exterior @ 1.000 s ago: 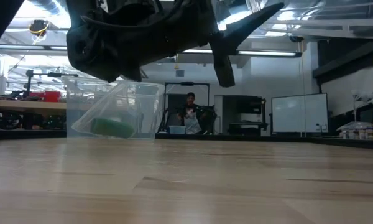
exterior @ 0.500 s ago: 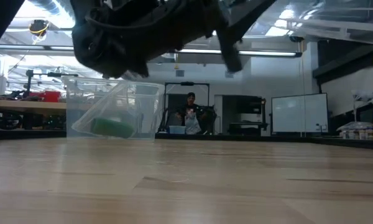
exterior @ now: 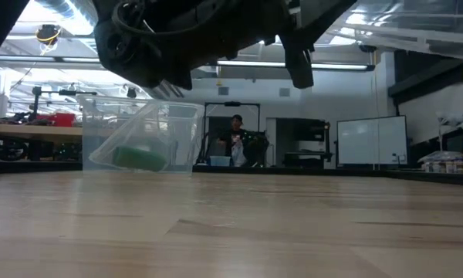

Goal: Roll bandage
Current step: Close the transparent bin with the transparent bin cover

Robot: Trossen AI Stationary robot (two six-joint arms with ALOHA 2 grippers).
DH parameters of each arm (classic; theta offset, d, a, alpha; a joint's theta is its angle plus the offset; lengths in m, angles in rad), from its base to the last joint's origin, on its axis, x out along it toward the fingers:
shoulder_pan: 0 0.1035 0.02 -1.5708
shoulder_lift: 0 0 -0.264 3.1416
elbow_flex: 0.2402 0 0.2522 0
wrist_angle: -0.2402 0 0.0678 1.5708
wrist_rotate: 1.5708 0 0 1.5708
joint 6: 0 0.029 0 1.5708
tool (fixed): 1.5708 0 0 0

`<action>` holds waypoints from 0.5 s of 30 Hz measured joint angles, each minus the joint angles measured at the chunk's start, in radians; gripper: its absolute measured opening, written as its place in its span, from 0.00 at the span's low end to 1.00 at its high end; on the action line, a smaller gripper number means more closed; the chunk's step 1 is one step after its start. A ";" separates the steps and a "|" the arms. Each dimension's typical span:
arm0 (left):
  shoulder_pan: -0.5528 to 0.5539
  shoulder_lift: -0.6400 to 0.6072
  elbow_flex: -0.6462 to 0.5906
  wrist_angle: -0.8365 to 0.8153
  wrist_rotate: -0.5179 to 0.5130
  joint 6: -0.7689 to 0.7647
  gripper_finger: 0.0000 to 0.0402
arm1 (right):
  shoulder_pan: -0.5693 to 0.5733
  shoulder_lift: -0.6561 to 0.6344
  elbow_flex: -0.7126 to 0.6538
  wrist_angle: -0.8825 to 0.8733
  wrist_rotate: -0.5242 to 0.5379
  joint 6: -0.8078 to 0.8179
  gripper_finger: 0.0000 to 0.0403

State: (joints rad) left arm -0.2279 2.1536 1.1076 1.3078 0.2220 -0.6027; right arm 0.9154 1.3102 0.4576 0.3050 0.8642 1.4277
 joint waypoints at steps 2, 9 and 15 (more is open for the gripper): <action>0.000 0.000 0.000 -0.004 -0.005 0.010 0.34 | 0.000 0.000 0.000 0.000 0.000 0.000 0.00; 0.001 0.000 0.000 0.014 -0.017 0.063 0.33 | 0.000 0.000 0.000 -0.002 -0.001 0.000 0.00; 0.000 0.000 0.000 0.013 -0.022 0.087 0.17 | 0.000 0.000 0.000 -0.002 0.000 0.000 0.00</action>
State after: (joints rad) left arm -0.2279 2.1536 1.1076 1.3206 0.1996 -0.5156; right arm 0.9154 1.3102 0.4576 0.3031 0.8641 1.4277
